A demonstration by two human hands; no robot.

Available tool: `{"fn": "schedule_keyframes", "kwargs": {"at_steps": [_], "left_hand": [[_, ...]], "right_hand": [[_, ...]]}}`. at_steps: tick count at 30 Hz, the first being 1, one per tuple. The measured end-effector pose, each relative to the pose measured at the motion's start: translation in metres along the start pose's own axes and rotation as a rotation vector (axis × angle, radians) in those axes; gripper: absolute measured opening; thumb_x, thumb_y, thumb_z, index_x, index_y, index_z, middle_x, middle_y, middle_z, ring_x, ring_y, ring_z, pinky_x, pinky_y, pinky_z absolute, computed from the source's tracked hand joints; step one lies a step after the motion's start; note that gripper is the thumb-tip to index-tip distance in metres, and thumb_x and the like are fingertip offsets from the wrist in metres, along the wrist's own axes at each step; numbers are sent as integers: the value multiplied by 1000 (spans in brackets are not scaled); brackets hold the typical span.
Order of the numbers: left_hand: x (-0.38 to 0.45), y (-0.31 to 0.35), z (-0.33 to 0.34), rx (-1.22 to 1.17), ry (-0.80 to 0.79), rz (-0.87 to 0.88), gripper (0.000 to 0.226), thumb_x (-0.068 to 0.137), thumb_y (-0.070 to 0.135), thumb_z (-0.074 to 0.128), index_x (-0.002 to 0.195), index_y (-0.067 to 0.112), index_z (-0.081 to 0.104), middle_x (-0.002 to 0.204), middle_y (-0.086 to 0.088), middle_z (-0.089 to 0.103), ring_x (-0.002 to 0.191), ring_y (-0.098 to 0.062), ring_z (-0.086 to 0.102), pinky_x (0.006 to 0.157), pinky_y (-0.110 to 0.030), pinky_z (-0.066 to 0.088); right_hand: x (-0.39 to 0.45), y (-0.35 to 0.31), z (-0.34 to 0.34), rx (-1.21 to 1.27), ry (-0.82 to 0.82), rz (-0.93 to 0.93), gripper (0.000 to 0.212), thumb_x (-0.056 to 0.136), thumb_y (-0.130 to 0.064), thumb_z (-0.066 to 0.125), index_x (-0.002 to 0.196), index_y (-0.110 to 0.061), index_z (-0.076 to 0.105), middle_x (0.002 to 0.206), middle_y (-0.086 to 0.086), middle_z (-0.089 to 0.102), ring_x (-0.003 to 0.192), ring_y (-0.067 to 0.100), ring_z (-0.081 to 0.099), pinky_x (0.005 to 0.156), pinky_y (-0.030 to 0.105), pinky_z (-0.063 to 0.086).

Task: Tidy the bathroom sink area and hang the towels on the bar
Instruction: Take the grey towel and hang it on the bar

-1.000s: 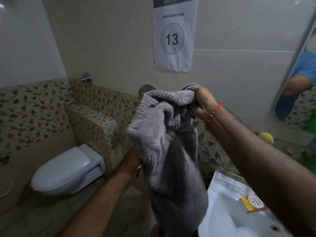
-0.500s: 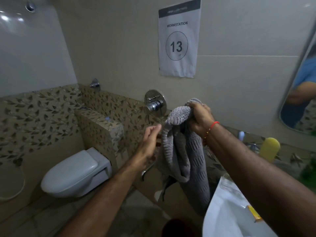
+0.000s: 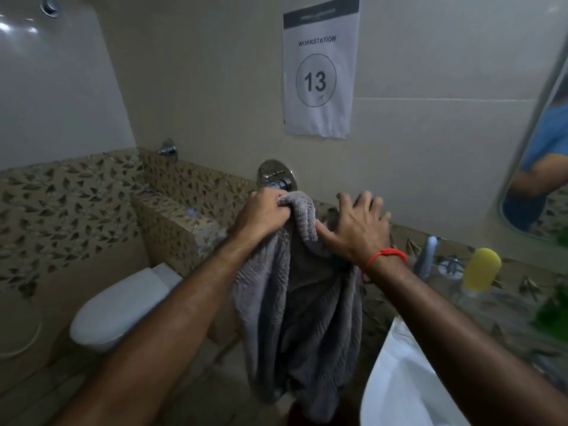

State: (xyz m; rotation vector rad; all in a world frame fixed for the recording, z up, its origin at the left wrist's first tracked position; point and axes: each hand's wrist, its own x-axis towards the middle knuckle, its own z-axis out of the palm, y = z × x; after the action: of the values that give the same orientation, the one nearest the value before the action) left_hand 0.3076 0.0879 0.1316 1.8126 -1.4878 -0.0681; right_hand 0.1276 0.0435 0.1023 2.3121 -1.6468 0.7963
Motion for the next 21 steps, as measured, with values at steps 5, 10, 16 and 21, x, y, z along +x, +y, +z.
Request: {"fn": "schedule_keyframes", "kwargs": {"at_steps": [5, 10, 16, 21], "left_hand": [[1, -3, -3, 51, -186, 5, 19, 79, 12, 56, 71, 17, 72, 74, -10, 70, 83, -33, 68, 63, -29, 43], [-4, -28, -3, 146, -389, 56, 16, 79, 26, 81, 94, 22, 78, 89, 4, 77, 79, -13, 71, 64, -23, 52], [-70, -142, 65, 29, -512, -347, 29, 87, 18, 73, 113, 9, 67, 112, -12, 67, 107, -24, 64, 82, -30, 54], [-125, -185, 117, -275, -191, -555, 32, 104, 26, 50, 124, 9, 67, 124, -14, 68, 114, -27, 62, 91, -31, 46]], "right_hand": [[8, 1, 3, 409, -337, -245, 74, 82, -70, 56, 138, -23, 46, 130, 15, 51, 125, 32, 48, 108, 45, 42], [6, 4, 26, 545, -325, -80, 27, 89, -12, 47, 102, -8, 70, 111, 21, 72, 108, 33, 66, 82, 36, 49], [26, -15, 1, 1112, -166, 193, 30, 87, -4, 42, 79, -7, 70, 77, -1, 72, 76, 12, 64, 68, 27, 52], [36, -19, -25, 1376, -204, 233, 43, 85, 17, 36, 62, -12, 57, 40, -16, 58, 41, -9, 54, 49, 11, 44]]}}
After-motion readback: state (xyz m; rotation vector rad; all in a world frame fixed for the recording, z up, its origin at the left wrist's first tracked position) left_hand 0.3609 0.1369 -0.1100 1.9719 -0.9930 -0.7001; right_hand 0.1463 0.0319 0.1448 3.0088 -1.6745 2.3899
